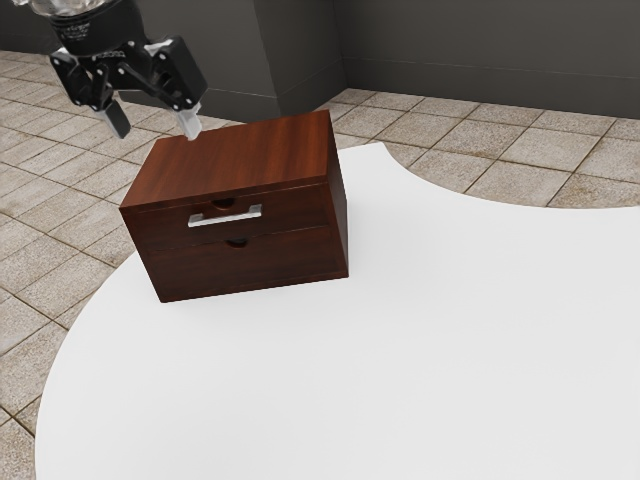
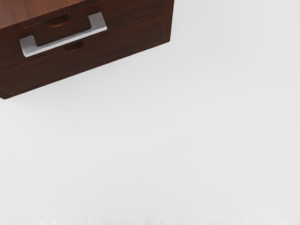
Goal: Pull the drawer handle with one arm to open the drawer
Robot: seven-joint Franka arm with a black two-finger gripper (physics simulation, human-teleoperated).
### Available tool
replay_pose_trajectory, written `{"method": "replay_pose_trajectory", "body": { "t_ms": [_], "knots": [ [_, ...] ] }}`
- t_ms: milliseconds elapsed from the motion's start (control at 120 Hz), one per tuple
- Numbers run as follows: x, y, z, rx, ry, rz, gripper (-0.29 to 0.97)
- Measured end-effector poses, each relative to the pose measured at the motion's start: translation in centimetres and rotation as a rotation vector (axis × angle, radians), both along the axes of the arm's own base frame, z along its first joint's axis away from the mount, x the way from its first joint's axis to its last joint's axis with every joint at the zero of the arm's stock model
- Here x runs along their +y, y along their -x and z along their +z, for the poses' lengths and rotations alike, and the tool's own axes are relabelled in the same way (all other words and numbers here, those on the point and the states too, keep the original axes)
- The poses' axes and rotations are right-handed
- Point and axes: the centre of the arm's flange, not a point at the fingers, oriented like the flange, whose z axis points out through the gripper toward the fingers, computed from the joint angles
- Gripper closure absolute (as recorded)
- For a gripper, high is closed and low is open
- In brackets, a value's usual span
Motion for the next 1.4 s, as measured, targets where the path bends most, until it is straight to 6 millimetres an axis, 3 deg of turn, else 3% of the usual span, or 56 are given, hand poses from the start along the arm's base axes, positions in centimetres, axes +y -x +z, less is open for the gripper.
{"method": "replay_pose_trajectory", "body": {
  "t_ms": [100,183,383,558,717,842,1000,1117,1250,1400],
  "knots": [
    [0.1,0.1,-2.8,0.07,-0.001,0.008,0.0],
    [-0.7,2.1,-4.5,0.113,0.0,0.001,0.0],
    [-3.4,7.3,-12.4,0.172,0.047,-0.031,0.0],
    [-4.8,13.0,-11.1,0.138,0.044,-0.041,0.0],
    [-6.3,15.4,-10.6,0.158,0.09,-0.074,0.0],
    [-6.1,14.0,-11.8,0.14,0.06,-0.17,0.0],
    [-5.0,12.1,-11.2,0.047,-0.046,-0.424,0.0],
    [-4.6,9.3,-11.5,0.027,-0.115,-0.673,0.0],
    [-2.9,3.7,-13.2,0.049,-0.148,-0.917,0.0],
    [-1.3,1.5,-14.4,0.05,-0.2,-1.136,0.0]
  ]
}}
